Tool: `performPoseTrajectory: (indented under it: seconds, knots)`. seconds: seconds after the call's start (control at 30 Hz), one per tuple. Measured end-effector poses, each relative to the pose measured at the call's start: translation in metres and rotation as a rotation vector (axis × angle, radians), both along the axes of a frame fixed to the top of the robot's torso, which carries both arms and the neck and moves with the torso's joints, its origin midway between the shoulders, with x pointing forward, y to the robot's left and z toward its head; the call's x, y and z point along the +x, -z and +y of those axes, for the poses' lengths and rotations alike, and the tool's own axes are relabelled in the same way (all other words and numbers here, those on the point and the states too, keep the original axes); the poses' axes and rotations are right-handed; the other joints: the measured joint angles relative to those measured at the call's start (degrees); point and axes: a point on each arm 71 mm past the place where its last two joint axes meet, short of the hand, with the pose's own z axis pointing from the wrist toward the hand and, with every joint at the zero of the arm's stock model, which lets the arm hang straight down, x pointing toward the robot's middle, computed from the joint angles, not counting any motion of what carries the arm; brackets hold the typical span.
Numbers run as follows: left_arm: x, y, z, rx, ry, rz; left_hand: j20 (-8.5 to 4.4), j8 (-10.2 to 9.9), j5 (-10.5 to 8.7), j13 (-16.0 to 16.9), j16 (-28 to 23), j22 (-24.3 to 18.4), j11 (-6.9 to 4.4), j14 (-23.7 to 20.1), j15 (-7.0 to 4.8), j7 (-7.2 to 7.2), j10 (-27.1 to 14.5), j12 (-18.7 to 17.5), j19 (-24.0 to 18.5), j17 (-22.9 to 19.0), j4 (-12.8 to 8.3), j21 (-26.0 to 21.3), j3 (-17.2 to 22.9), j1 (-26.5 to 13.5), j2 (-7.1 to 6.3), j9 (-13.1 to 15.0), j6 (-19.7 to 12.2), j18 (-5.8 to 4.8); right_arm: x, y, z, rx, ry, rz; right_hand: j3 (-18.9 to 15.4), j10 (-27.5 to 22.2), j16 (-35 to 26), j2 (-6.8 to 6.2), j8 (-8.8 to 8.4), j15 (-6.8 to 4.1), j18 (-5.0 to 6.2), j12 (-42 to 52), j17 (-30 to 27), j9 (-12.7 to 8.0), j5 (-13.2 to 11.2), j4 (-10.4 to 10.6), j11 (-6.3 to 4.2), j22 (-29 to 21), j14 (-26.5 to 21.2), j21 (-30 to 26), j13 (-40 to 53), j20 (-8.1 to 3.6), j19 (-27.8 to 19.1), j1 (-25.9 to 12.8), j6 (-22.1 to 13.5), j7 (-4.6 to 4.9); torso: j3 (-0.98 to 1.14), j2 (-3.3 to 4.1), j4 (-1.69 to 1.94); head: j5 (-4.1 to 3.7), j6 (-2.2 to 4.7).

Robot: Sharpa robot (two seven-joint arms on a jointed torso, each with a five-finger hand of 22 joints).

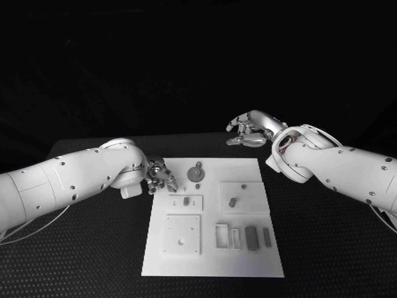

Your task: Assemble the parts on the task board

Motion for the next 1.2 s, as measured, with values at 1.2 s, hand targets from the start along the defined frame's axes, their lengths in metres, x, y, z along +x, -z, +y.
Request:
performPoseTrajectory:
  seconds: [1.2]
  knots:
    - [-0.02, 0.015, -0.013, 0.106, 0.052, -0.021, -0.5, -0.02, 0.0, -0.2, 0.62, 0.01, -0.55, 1.41, -0.45, -1.04, 1.34, 0.61, 1.35, -0.01, 0.06, 1.12, 0.12, -0.83, 0.83, -0.23, 1.67, 0.0, 0.0, 0.001, -0.001, -0.002, 0.0, 0.005, 0.0, 0.0, 0.0, 0.0, 0.0, 0.0, 0.01, 0.0, -0.04, -0.04, 0.0, 0.0, 0.0, 0.0, 0.0, 0.0, -0.05, -0.12, 0.13, 0.0, -0.02, -0.02, -0.03, 0.03, -0.03, 0.21, -0.89]
